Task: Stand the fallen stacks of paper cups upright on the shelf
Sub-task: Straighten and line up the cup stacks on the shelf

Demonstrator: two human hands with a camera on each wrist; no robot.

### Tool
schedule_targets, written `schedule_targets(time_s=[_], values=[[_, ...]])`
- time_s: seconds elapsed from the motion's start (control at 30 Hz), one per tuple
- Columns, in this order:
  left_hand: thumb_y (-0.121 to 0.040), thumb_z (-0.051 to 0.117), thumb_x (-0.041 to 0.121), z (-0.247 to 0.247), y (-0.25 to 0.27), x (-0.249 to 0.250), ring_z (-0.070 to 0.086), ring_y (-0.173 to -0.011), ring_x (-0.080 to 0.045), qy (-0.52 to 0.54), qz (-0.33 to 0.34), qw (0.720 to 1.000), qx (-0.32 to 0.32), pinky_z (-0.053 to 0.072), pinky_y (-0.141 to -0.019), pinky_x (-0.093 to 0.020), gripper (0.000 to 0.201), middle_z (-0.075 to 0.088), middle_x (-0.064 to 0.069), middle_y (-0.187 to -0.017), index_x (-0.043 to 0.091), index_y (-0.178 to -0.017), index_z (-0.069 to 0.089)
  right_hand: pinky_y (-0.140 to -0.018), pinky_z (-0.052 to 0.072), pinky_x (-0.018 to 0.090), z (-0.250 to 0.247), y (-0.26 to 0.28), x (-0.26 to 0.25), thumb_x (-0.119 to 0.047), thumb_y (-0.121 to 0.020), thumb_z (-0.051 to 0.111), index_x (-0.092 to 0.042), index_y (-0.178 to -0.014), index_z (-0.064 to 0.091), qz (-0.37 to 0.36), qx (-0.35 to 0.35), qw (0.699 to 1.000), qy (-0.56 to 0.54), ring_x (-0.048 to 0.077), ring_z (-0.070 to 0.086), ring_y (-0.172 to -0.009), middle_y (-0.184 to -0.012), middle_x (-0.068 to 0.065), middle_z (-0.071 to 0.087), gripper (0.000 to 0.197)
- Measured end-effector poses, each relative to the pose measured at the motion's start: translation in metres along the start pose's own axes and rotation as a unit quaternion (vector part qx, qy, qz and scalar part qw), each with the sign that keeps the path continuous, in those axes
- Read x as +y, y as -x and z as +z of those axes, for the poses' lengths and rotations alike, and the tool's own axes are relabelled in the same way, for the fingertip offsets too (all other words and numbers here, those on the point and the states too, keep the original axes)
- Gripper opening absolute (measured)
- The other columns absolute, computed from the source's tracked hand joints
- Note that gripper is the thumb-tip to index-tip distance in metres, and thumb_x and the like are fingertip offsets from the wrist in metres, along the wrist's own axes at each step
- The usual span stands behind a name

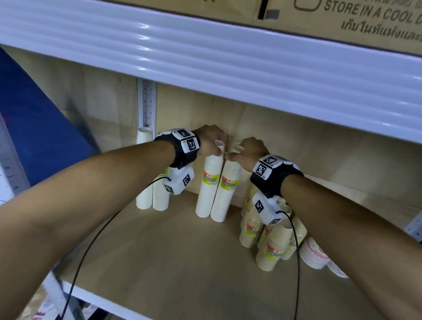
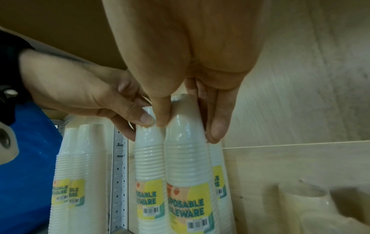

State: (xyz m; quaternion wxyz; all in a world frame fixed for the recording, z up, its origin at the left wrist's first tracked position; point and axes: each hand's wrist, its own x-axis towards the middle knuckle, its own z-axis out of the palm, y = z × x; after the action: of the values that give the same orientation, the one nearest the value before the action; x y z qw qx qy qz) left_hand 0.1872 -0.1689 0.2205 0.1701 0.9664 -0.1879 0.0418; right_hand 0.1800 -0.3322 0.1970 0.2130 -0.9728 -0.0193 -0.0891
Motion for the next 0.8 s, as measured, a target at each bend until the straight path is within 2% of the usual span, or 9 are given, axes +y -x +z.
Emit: schedule_targets(time_s=[0.27, 0.37, 0.47, 0.53, 0.63, 0.7, 0.8], values=[[-0.089, 0.068, 0.022, 0.0, -0.006, 0.001, 0.053, -0.118, -0.023, 0.006, -0.001, 1.0, -0.008, 0.043, -0.083, -0.028, 0.039, 0.052, -0.002, -0.134, 0.019, -0.127, 0.059, -0.075, 0.041, 0.027, -0.004, 0.001, -0.004, -0.048, -0.075, 0.076, -0.012, -0.12, 0.06, -0.008, 0.002, 1.0, 0.005, 0.023, 0.058, -0.11, -0.121, 0.005, 0.061, 0.06], [-0.087, 0.07, 0.024, -0.003, -0.007, 0.0, 0.055, -0.115, -0.022, 0.001, 0.0, 1.0, -0.011, 0.045, -0.081, -0.028, 0.04, 0.053, -0.001, -0.133, 0.02, -0.125, 0.06, -0.07, 0.045, 0.027, -0.01, 0.001, -0.008, -0.057, -0.071, 0.075, -0.014, -0.113, 0.062, -0.011, -0.001, 1.0, -0.002, 0.019, 0.059, -0.096, -0.115, 0.003, 0.062, 0.062], [-0.085, 0.072, 0.029, -0.01, -0.007, 0.001, 0.057, -0.107, -0.02, -0.001, -0.005, 1.0, -0.013, 0.046, -0.075, -0.027, 0.039, 0.052, 0.002, -0.13, 0.023, -0.122, 0.061, -0.064, 0.041, 0.025, -0.016, 0.001, -0.013, -0.068, -0.063, 0.074, -0.017, -0.106, 0.062, -0.016, 0.003, 1.0, -0.003, 0.017, 0.057, -0.09, -0.11, 0.001, 0.06, 0.067], [-0.084, 0.072, 0.033, -0.017, -0.006, 0.001, 0.055, -0.1, -0.016, 0.0, -0.01, 1.0, -0.009, 0.044, -0.07, -0.024, 0.039, 0.05, 0.005, -0.124, 0.025, -0.121, 0.061, -0.069, 0.043, 0.027, -0.02, 0.001, -0.017, -0.069, -0.064, 0.074, -0.016, -0.11, 0.061, -0.022, 0.007, 1.0, 0.003, 0.018, 0.056, -0.093, -0.111, 0.001, 0.058, 0.071], [-0.085, 0.071, 0.037, -0.031, -0.005, 0.001, 0.051, -0.096, -0.013, -0.008, -0.011, 1.0, 0.006, 0.039, -0.066, -0.019, 0.04, 0.05, 0.006, -0.119, 0.027, -0.121, 0.06, -0.074, 0.044, 0.028, -0.029, 0.001, -0.024, -0.061, -0.071, 0.073, -0.014, -0.116, 0.06, -0.034, 0.023, 0.999, 0.009, 0.021, 0.057, -0.1, -0.118, 0.005, 0.058, 0.066], [-0.087, 0.068, 0.036, -0.041, -0.004, -0.001, 0.052, -0.099, -0.013, -0.018, -0.018, 1.0, 0.018, 0.041, -0.074, -0.022, 0.039, 0.051, 0.004, -0.125, 0.027, -0.124, 0.059, -0.079, 0.043, 0.026, -0.034, 0.001, -0.03, -0.055, -0.077, 0.071, -0.013, -0.122, 0.059, -0.044, 0.034, 0.998, 0.011, 0.023, 0.056, -0.11, -0.123, 0.006, 0.057, 0.062], [-0.091, 0.063, 0.032, -0.058, 0.0, -0.008, 0.051, -0.115, -0.019, -0.041, -0.031, 0.998, 0.043, 0.039, -0.085, -0.025, 0.037, 0.05, 0.0, -0.134, 0.026, -0.128, 0.056, -0.084, 0.037, 0.025, -0.037, -0.002, -0.043, -0.051, -0.086, 0.065, -0.01, -0.126, 0.057, -0.069, 0.034, 0.997, 0.018, 0.024, 0.051, -0.121, -0.13, 0.006, 0.056, 0.058]])
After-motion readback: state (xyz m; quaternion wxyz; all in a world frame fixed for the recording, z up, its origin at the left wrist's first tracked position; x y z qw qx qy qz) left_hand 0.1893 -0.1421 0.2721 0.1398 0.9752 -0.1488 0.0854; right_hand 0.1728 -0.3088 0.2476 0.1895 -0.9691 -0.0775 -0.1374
